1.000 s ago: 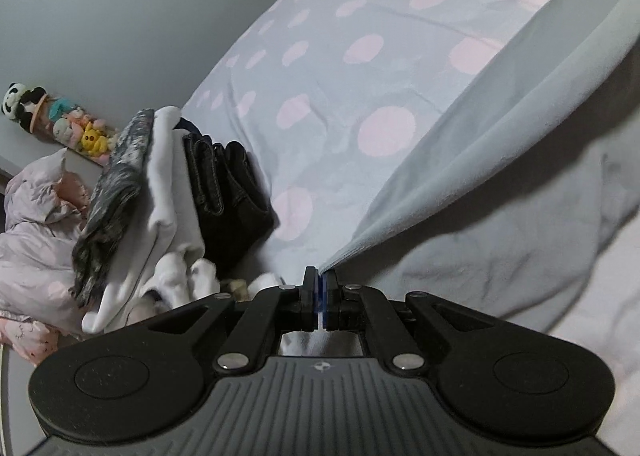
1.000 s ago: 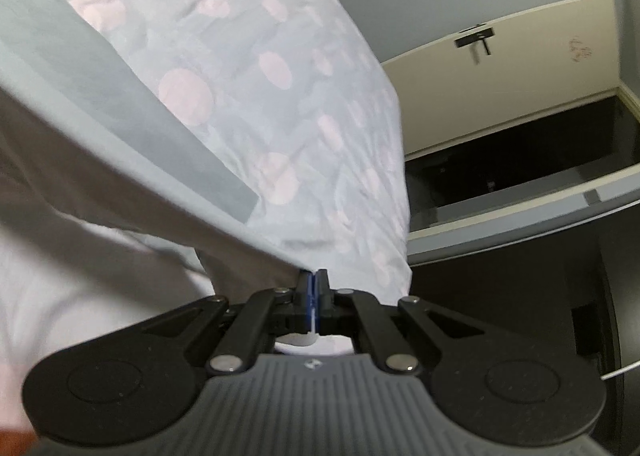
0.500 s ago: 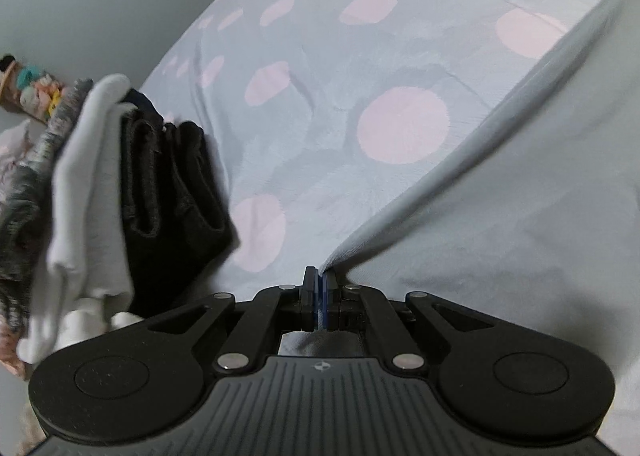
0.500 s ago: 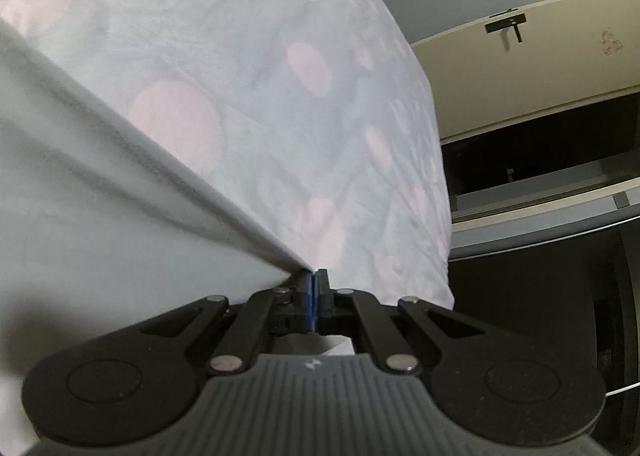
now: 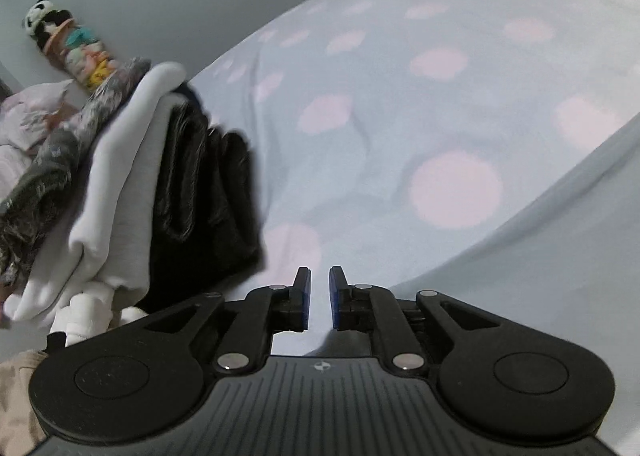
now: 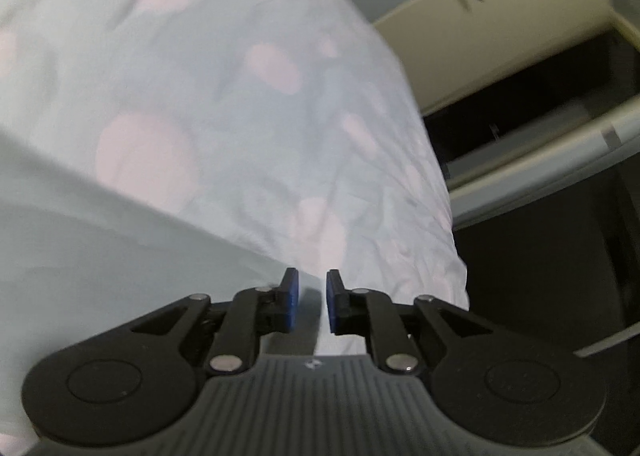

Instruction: Fold clothes

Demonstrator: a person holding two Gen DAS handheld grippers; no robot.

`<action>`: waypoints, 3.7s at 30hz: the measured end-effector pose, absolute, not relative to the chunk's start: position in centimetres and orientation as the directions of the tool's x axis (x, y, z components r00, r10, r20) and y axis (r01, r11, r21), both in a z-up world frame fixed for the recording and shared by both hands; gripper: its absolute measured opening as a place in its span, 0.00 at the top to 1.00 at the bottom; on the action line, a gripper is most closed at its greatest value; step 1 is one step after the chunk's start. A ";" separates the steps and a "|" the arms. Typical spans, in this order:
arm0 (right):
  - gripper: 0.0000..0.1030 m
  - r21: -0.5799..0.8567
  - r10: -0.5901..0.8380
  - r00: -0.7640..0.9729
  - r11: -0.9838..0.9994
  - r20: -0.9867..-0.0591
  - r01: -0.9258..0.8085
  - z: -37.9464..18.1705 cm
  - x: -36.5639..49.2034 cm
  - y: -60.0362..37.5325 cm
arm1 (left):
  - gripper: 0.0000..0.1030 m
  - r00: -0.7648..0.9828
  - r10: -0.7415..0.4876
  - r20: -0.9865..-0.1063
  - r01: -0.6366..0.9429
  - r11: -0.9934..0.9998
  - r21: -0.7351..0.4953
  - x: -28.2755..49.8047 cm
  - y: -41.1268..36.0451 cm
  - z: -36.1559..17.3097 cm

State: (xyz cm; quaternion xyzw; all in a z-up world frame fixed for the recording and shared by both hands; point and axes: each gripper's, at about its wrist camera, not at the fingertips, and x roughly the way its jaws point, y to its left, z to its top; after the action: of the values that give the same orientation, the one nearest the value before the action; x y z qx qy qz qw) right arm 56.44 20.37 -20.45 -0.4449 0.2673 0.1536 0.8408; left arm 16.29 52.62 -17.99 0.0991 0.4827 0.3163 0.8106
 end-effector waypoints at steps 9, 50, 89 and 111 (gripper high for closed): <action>0.83 -0.247 0.278 0.660 0.772 -0.698 -0.586 -18.4 45.7 18.5 | 0.81 0.523 0.407 -0.749 -0.167 0.910 0.379 20.2 44.5 -16.5; 0.32 0.098 0.588 0.486 0.696 -0.647 -0.712 -21.5 38.8 20.6 | 0.68 0.499 0.393 -0.772 0.007 0.889 0.457 31.9 37.1 -23.5; 0.97 0.623 0.491 0.688 0.779 -0.535 -0.072 -23.5 57.6 1.5 | 0.51 0.508 0.390 -0.768 -0.378 0.902 0.208 20.1 28.1 -21.0; 0.83 0.470 0.474 0.610 0.864 -0.635 -0.181 -22.7 50.4 6.7 | 0.45 0.415 0.497 -0.762 -0.778 0.628 -0.015 6.0 37.0 -18.1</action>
State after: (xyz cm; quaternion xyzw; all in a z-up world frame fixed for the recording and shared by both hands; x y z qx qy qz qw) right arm 50.42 6.66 -22.72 0.1827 0.4003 0.1863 0.8785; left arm 5.97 36.97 -18.10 -0.1874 0.3758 0.3887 0.8201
